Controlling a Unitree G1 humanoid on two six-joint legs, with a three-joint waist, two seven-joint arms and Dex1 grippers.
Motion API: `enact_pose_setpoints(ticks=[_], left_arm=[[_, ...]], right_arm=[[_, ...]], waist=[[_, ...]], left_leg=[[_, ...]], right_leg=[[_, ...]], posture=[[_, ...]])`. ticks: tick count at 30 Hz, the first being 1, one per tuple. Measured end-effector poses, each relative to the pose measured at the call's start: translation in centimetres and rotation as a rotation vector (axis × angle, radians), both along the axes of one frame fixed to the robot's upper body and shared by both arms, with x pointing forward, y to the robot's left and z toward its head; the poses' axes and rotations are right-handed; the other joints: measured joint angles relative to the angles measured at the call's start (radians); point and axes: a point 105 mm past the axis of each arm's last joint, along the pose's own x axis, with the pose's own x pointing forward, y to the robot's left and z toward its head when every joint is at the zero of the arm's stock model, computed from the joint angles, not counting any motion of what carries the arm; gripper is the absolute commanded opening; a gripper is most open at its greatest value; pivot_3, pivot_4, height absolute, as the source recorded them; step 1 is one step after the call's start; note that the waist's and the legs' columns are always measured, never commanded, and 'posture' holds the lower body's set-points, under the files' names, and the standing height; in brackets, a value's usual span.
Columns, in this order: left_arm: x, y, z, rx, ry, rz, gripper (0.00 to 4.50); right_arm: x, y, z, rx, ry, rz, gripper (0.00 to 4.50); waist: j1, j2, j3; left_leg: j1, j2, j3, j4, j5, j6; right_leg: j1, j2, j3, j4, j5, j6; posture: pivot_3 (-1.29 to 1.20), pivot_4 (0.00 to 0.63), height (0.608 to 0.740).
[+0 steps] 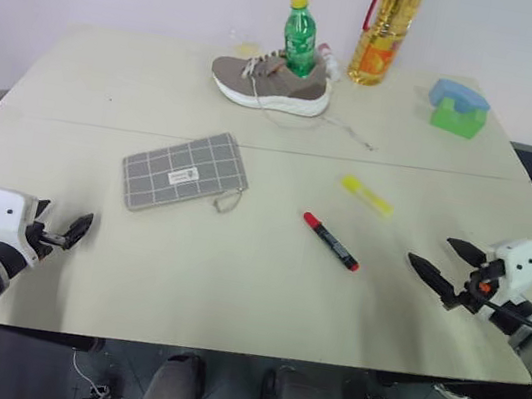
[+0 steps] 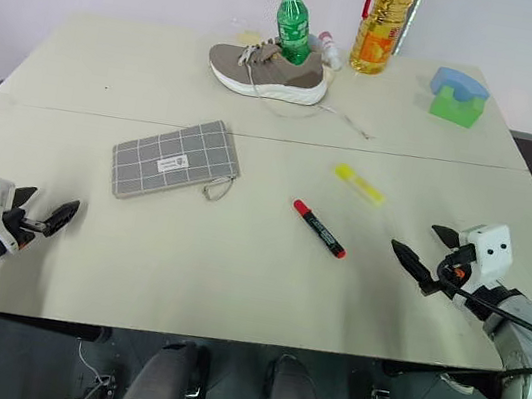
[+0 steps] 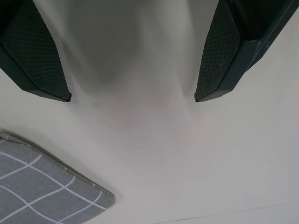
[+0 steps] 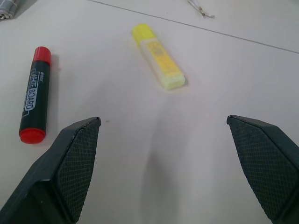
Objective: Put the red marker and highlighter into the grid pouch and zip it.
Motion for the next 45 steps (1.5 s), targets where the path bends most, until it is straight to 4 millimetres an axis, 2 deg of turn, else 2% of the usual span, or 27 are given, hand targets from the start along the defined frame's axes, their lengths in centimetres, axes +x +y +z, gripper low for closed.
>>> enact_pose_setpoints(ticks=[10,12,15,18,19,20,25,29,34,39,43,45], left_arm=[[0.7,-0.3,0.7,0.0,-0.038,-0.005,4.46],[0.8,-0.2,0.8,0.01,-0.043,0.001,4.46],[1.1,-0.1,1.2,0.026,-0.071,0.022,4.46],[1.5,-0.4,1.4,0.016,-0.11,0.045,4.5],[1.6,-0.5,1.3,0.019,-0.116,0.051,4.5],[1.7,-0.7,1.2,0.021,-0.117,0.045,4.5],[2.6,-1.7,0.6,0.047,-0.113,0.022,4.5],[3.3,-2.3,0.7,0.103,-0.118,-0.016,4.5],[3.9,-3.1,0.9,0.136,-0.134,-0.056,4.5],[3.5,-3.0,0.3,0.168,-0.116,-0.07,4.5],[3.5,-3.1,0.3,0.181,-0.115,-0.082,4.5],[3.4,-3.1,0.3,0.189,-0.115,-0.088,4.5]], right_arm=[[1.2,0.7,0.6,-0.012,-0.039,-0.006,4.5],[1.7,1.5,0.9,0.0,-0.059,-0.003,4.5],[2.6,3.8,1.5,0.013,-0.097,0.037,4.5],[4.0,7.9,2.6,0.049,-0.141,0.125,3.73],[4.4,9.5,2.9,0.055,-0.148,0.164,3.08],[4.6,10.4,3.2,0.053,-0.151,0.189,2.74],[7.0,17.2,3.5,0.065,-0.152,0.274,0.1],[9.0,21.4,2.8,0.056,-0.118,0.285,0.03],[10.1,27.2,1.3,0.013,-0.047,0.327,0.03],[11.2,29.8,-0.4,-0.052,0.009,0.295,0.03],[11.8,30.6,-2.0,-0.049,0.096,0.259,0.03],[12.0,30.8,-2.1,-0.046,0.114,0.24,0.03]], waist=[[-0.002,0.0,0.0],[-0.004,0.0,0.0],[-0.003,0.0,0.0],[-0.004,0.0,0.0],[-0.004,0.0,0.0],[-0.003,0.0,0.0],[-0.003,-0.001,0.0],[-0.004,-0.001,-0.001],[-0.01,-0.001,-0.001],[-0.008,-0.001,-0.001],[-0.01,-0.001,-0.001],[-0.011,-0.001,-0.001]], left_leg=[[0.0,0.0,0.0,0.0,0.0,0.0],[0.001,0.0,0.0,0.0,0.0,0.0],[0.0,0.0,0.0,0.0,0.0,0.0],[0.0,0.0,0.0,0.0,0.0,0.0],[0.0,0.0,0.0,0.0,0.0,0.0],[0.0,0.0,0.0,0.0,0.0,0.0],[0.0,0.0,0.0,0.0,0.0,0.0],[-0.002,0.0,0.001,0.0,0.0,0.0],[-0.002,0.001,0.001,0.0,0.0,0.0],[-0.002,0.0,0.001,0.0,0.0,0.0],[-0.002,0.001,0.001,0.0,0.0,0.0],[-0.002,0.001,0.001,0.0,0.0,0.0]], right_leg=[[0.0,0.0,0.0,0.0,0.0,0.0],[0.0,0.001,0.0,0.0,0.0,0.0],[0.0,0.001,0.001,0.0,0.0,0.0],[0.0,0.001,0.001,0.001,0.0,0.0],[0.0,0.001,0.001,0.001,0.0,0.0],[-0.001,0.001,0.001,0.001,0.0,0.0],[-0.001,0.001,0.001,0.001,0.0,0.0],[-0.002,-0.001,0.0,0.001,0.001,0.0],[-0.004,0.0,0.0,0.003,0.001,0.0],[-0.004,-0.002,0.0,0.002,0.001,0.0],[-0.004,-0.003,0.0,0.002,0.001,0.0],[-0.004,-0.003,0.0,0.002,0.001,0.0]], posture=[[0.0,0.15,0.74],[0.0,0.15,0.74],[0.0,0.15,0.74],[0.0,0.15,0.74],[0.0,0.15,0.74],[0.0,0.15,0.74],[0.0,0.15,0.74],[0.0,0.15,0.74],[0.0,0.15,0.74],[0.0,0.15,0.74],[0.0,0.15,0.74],[0.0,0.15,0.74]])
